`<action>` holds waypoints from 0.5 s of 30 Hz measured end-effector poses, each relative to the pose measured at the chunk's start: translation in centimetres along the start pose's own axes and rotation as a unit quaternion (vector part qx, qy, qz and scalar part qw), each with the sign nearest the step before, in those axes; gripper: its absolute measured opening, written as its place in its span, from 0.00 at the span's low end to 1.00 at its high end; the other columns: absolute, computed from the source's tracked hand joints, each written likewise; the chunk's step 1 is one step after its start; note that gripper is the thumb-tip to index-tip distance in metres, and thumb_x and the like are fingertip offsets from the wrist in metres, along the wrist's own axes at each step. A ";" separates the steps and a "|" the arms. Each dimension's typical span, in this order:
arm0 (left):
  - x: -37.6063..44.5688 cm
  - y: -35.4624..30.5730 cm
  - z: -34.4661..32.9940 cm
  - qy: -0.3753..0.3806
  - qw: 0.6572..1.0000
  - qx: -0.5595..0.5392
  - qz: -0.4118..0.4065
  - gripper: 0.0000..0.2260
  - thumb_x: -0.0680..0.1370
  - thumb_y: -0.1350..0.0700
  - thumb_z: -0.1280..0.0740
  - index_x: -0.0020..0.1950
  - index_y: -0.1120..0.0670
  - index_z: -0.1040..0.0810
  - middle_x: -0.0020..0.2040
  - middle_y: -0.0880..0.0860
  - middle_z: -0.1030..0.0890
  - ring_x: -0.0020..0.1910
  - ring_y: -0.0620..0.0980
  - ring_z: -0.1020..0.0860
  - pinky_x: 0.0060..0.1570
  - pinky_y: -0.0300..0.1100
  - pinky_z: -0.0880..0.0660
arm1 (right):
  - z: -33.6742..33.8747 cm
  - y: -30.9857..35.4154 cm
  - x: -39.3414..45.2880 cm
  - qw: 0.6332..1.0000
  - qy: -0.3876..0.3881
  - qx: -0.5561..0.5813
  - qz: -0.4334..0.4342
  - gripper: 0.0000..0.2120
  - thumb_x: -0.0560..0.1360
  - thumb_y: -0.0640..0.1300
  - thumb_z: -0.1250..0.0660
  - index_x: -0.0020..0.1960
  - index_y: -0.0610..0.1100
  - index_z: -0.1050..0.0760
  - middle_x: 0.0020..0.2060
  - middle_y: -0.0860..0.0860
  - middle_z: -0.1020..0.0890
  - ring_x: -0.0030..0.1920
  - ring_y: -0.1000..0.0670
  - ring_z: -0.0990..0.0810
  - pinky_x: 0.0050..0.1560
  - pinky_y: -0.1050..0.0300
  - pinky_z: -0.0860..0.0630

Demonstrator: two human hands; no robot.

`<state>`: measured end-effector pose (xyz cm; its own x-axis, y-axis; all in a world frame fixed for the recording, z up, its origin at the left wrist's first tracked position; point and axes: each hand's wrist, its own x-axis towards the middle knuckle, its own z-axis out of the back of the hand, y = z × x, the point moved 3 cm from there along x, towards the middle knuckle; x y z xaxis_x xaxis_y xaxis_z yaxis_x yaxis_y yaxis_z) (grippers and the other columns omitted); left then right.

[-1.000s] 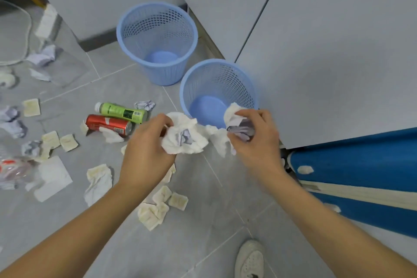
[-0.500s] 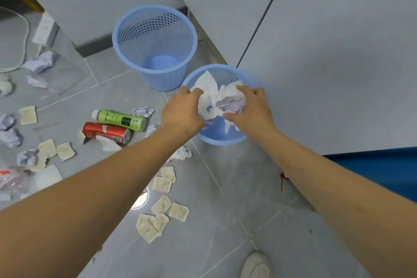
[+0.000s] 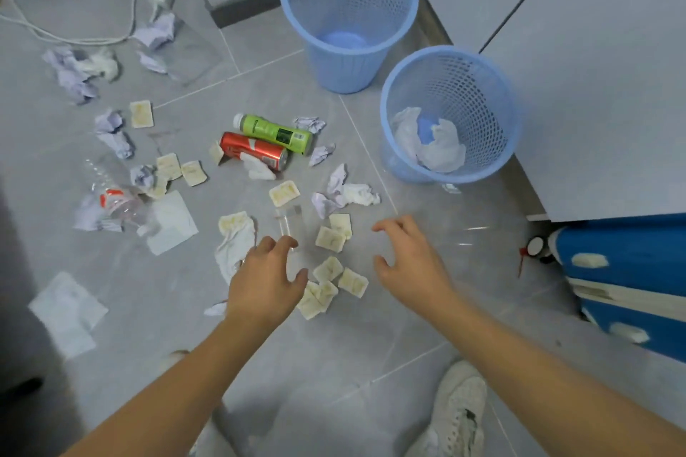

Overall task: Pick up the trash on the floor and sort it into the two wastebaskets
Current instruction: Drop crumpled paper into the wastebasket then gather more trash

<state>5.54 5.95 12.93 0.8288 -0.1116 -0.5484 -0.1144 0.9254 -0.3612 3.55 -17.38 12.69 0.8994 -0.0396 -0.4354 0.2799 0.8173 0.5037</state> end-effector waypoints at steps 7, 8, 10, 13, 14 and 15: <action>4.4 5.9 -6.9 -0.016 1.000 0.009 0.007 0.27 0.77 0.43 0.32 0.75 0.45 0.32 0.68 0.53 0.29 0.67 0.58 0.29 0.59 0.57 0.24 | -7.2 -3.1 6.9 0.997 0.024 -0.064 0.028 0.27 0.75 0.43 0.29 0.72 0.52 0.31 0.71 0.48 0.33 0.71 0.40 0.36 0.70 0.45 0.30; 5.6 6.3 -7.4 -0.031 0.999 0.007 0.001 0.28 0.77 0.43 0.31 0.76 0.45 0.33 0.69 0.54 0.30 0.68 0.59 0.30 0.59 0.59 0.24 | -7.9 -3.7 8.4 0.997 0.016 -0.071 0.029 0.28 0.75 0.43 0.28 0.73 0.51 0.31 0.72 0.47 0.34 0.72 0.39 0.37 0.71 0.45 0.32; 8.1 6.9 -8.3 -0.059 0.998 0.008 -0.013 0.31 0.76 0.43 0.30 0.77 0.43 0.36 0.71 0.55 0.34 0.69 0.61 0.33 0.59 0.59 0.24 | -9.0 -4.6 11.1 0.996 -0.011 -0.080 0.041 0.29 0.74 0.43 0.28 0.73 0.51 0.30 0.74 0.45 0.35 0.73 0.36 0.37 0.72 0.44 0.33; 10.9 7.4 -9.5 -0.070 0.996 0.039 -0.031 0.37 0.74 0.40 0.28 0.80 0.40 0.42 0.76 0.57 0.41 0.73 0.63 0.37 0.61 0.60 0.24 | -10.2 -5.4 14.5 0.992 -0.020 -0.100 0.071 0.35 0.73 0.42 0.27 0.77 0.55 0.35 0.77 0.44 0.39 0.75 0.35 0.39 0.71 0.39 0.31; 11.6 7.5 -9.9 -0.067 0.996 0.045 -0.036 0.39 0.73 0.39 0.28 0.80 0.39 0.43 0.78 0.57 0.43 0.74 0.64 0.38 0.62 0.60 0.25 | -10.6 -5.4 15.3 0.990 -0.015 -0.114 0.086 0.38 0.73 0.42 0.27 0.78 0.57 0.38 0.79 0.45 0.41 0.75 0.35 0.40 0.70 0.38 0.31; 12.1 7.6 -10.3 -0.065 0.996 0.049 -0.042 0.40 0.72 0.37 0.28 0.80 0.38 0.44 0.78 0.56 0.45 0.75 0.64 0.39 0.62 0.60 0.25 | -10.9 -5.2 16.1 0.985 -0.011 -0.138 0.106 0.41 0.72 0.42 0.26 0.79 0.58 0.40 0.80 0.46 0.43 0.75 0.35 0.41 0.70 0.38 0.31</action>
<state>9.02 7.86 -4.21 0.8975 -0.1493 -0.4150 0.0082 0.9464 -0.3229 12.88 -16.05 -5.06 0.9354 0.1392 -0.3252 -0.0142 0.9333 0.3589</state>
